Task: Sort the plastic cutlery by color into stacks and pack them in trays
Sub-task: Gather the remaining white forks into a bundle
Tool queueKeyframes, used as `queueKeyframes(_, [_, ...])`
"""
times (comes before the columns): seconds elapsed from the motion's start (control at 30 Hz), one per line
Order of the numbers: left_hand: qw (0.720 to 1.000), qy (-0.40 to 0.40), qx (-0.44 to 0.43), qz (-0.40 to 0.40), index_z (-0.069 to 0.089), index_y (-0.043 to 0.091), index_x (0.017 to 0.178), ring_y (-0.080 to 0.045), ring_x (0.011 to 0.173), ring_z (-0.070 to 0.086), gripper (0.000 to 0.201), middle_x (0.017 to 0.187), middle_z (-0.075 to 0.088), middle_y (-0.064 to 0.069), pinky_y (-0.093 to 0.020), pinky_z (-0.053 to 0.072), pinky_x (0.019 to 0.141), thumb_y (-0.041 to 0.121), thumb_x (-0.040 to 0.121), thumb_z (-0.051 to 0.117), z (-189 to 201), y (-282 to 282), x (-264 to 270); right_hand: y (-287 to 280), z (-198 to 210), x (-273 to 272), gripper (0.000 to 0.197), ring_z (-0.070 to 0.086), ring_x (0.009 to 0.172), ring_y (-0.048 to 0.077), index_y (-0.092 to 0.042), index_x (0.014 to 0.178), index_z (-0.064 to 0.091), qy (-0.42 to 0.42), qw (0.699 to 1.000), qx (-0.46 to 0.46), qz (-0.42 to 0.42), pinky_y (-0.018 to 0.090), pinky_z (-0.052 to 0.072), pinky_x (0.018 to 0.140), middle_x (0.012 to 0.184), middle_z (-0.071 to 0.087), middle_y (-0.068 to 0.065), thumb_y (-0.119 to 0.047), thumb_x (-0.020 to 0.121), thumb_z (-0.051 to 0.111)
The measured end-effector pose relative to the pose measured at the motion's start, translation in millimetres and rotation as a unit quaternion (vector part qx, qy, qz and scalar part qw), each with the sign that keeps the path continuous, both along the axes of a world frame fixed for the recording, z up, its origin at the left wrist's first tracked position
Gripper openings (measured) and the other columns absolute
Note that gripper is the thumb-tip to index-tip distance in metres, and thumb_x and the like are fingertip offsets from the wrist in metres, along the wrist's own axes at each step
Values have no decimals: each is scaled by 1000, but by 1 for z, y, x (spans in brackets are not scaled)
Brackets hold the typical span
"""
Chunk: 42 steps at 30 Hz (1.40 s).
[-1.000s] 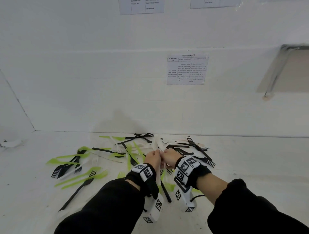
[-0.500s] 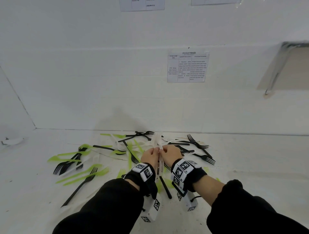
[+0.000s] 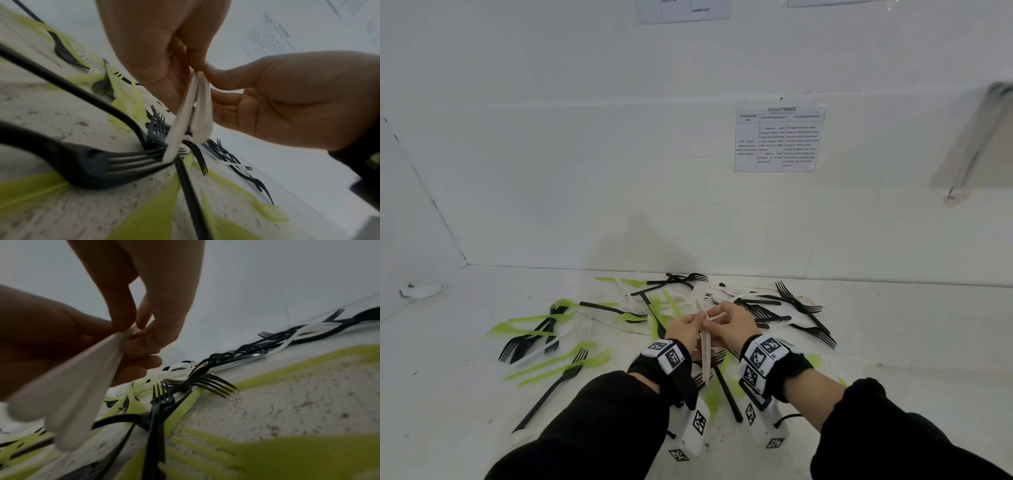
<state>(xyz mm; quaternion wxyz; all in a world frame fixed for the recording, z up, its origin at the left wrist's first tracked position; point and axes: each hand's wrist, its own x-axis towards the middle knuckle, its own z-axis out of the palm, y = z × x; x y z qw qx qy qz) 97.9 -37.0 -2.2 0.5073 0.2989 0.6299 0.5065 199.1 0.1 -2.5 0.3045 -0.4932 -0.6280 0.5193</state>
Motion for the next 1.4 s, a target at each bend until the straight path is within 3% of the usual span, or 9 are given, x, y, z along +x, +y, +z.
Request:
queueKeyframes(0.2, [1000, -29, -3, -3, 63, 7, 102, -21, 53, 68, 23, 82, 67, -12, -38, 58, 57, 25, 97, 50, -6, 11, -5, 15, -4, -1, 21, 63, 82, 22, -12, 99, 55, 0, 1000, -8, 6, 27, 54, 68, 86, 61, 3, -8, 82, 66])
queueKeyframes(0.33, [1000, -19, 10, -9, 64, 2, 110, -27, 61, 67, 29, 86, 68, -17, -36, 59, 56, 24, 95, 52, -13, 17, -8, 20, -9, 1, 16, 64, 73, 24, -14, 86, 55, 24, 999, -32, 16, 40, 56, 77, 79, 60, 5, -2, 82, 65])
queueKeyframes(0.43, [999, -47, 3, -26, 63, 4, 115, -29, 74, 66, 30, 103, 68, -20, -35, 59, 61, 23, 98, 47, -16, 18, -8, 25, -13, -1, 17, 67, 84, 31, -18, 80, 56, 11, 999, -31, 9, 47, 55, 84, 81, 64, 8, -5, 82, 66])
queueKeyframes(0.67, [997, -75, 13, -34, 67, 10, 108, -19, 67, 67, 30, 96, 71, -4, -31, 54, 61, 21, 101, 40, -19, 20, -9, 28, -13, -3, 7, 65, 79, 18, -18, 84, 61, -52, 997, 49, 14, 25, 54, 70, 85, 68, 5, -18, 81, 67])
queueKeyframes(0.83, [999, -33, 4, 14, 59, 4, 104, -15, 53, 62, 21, 81, 63, -8, -26, 54, 48, 17, 99, 43, -21, 28, -15, 41, -11, -9, 25, 59, 96, 13, -10, 107, 70, -136, 984, 89, 72, 22, 45, 89, 108, 69, 7, -15, 90, 53])
queueKeyframes(0.93, [999, -5, 0, 32, 55, 7, 99, -13, 46, 53, 14, 73, 58, -2, -22, 46, 44, 16, 98, 44, -20, 34, -19, 71, -3, -3, 32, 52, 118, 20, -10, 118, 62, -257, 960, 107, 20, 22, 36, 97, 125, 60, 6, -7, 93, 42])
queueKeyframes(1.1, [998, 5, -28, 48, 54, 10, 89, -16, 51, 50, 15, 76, 57, -3, -23, 45, 45, 18, 97, 45, -19, 39, -32, 111, -16, 3, 50, 35, 136, 26, -8, 145, 26, -462, 871, 128, 103, 31, 29, 110, 149, 32, 11, -12, 96, 38])
queueKeyframes(1.23, [998, 10, -34, 46, 54, 9, 86, -18, 52, 51, 16, 76, 57, -3, -23, 43, 42, 19, 97, 47, -22, 42, -41, 124, -26, 6, 42, 41, 128, 30, -12, 137, 40, -528, 824, 165, 121, 35, 35, 108, 139, 41, 11, -13, 94, 42])
queueKeyframes(1.4, [998, 17, -33, 50, 54, 9, 86, -18, 51, 51, 15, 74, 56, -3, -23, 41, 41, 20, 96, 49, -29, 43, -46, 133, -25, 11, 31, 45, 125, 24, -19, 125, 52, -554, 814, 162, 56, 38, 33, 104, 131, 52, 3, -19, 96, 43])
